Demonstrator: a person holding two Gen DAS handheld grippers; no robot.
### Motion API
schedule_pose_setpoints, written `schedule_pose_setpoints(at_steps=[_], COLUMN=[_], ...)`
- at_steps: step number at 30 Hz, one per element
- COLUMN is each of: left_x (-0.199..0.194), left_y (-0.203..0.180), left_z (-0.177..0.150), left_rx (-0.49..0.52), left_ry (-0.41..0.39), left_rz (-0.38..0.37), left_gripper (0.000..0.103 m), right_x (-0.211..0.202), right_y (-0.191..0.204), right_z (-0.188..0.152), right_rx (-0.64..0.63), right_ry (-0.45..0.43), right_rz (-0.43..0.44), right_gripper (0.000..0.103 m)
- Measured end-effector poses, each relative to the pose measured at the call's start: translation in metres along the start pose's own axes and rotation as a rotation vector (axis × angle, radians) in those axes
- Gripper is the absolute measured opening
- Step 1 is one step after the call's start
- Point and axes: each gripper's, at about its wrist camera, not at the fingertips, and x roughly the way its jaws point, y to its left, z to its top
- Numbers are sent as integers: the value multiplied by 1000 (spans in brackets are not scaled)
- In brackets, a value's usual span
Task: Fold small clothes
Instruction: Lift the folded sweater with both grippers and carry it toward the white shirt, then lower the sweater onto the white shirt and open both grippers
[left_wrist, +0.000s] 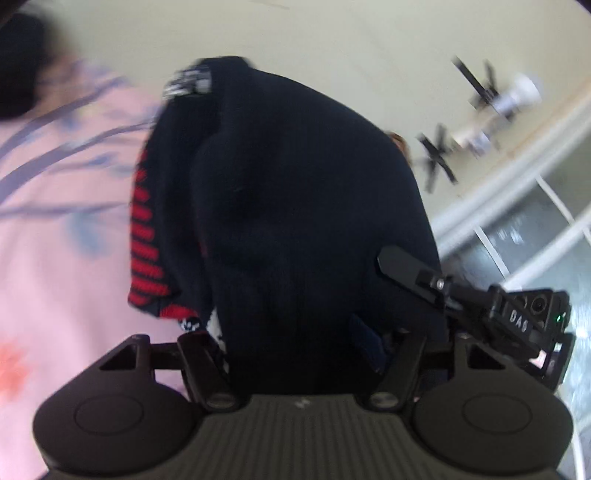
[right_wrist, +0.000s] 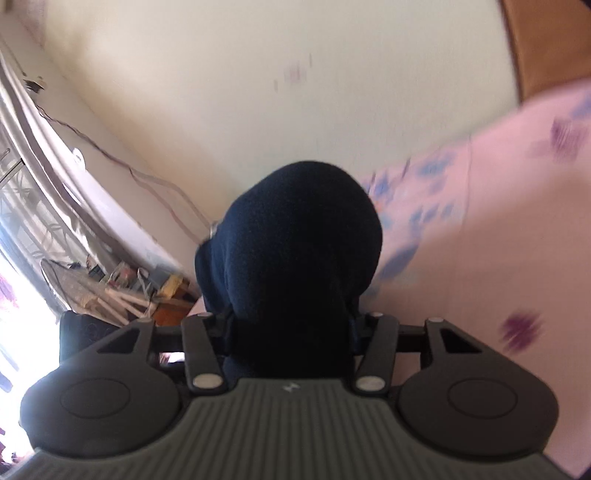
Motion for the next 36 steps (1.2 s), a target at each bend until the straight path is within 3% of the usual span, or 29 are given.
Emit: schedule_pose_setpoints(at_steps=[4, 7, 10, 13, 15, 16, 17, 18, 22, 24, 26, 30, 36], left_x=[78, 146, 219, 289, 333, 349, 357, 356, 336, 311, 280, 226, 176], left_y=[-91, -151, -195, -209, -201, -192, -184, -181, -182, -179, -172, -157, -139], left_z=[51, 81, 97, 96, 90, 86, 83, 81, 79, 78, 71, 44, -4], left_rx=[175, 244, 299, 318, 297, 281, 270, 269, 310, 313, 325, 372, 446], left_ry=[39, 76, 112, 152, 216, 240, 242, 231, 205, 174, 126, 67, 18], left_rz=[-69, -131, -143, -95, 4, 54, 58, 42, 42, 29, 32, 119, 269], left_gripper=[62, 62, 62, 62, 61, 57, 55, 55, 56, 65, 72, 72, 74], right_x=[-79, -135, -175, -191, -183, -177, -175, -174, -170, -173, -183, -196, -174], right_y=[-28, -65, -112, -168, -216, -234, -248, -254, -235, -229, -209, -157, -98], right_z=[56, 95, 120, 128, 124, 117, 104, 94, 101, 99, 96, 67, -14], right_rx=[-48, -30, 29, 128, 240, 268, 255, 251, 170, 188, 191, 143, 113], right_ry=[-187, -314, -412, -442, -380, -362, -388, -409, -419, -429, -495, -585, -490], right_rz=[-88, -165, -265, -408, -552, -595, -572, -535, -578, -601, -673, -813, -820], right_gripper=[55, 55, 55, 56, 57, 58, 64, 66, 77, 78, 79, 81, 82])
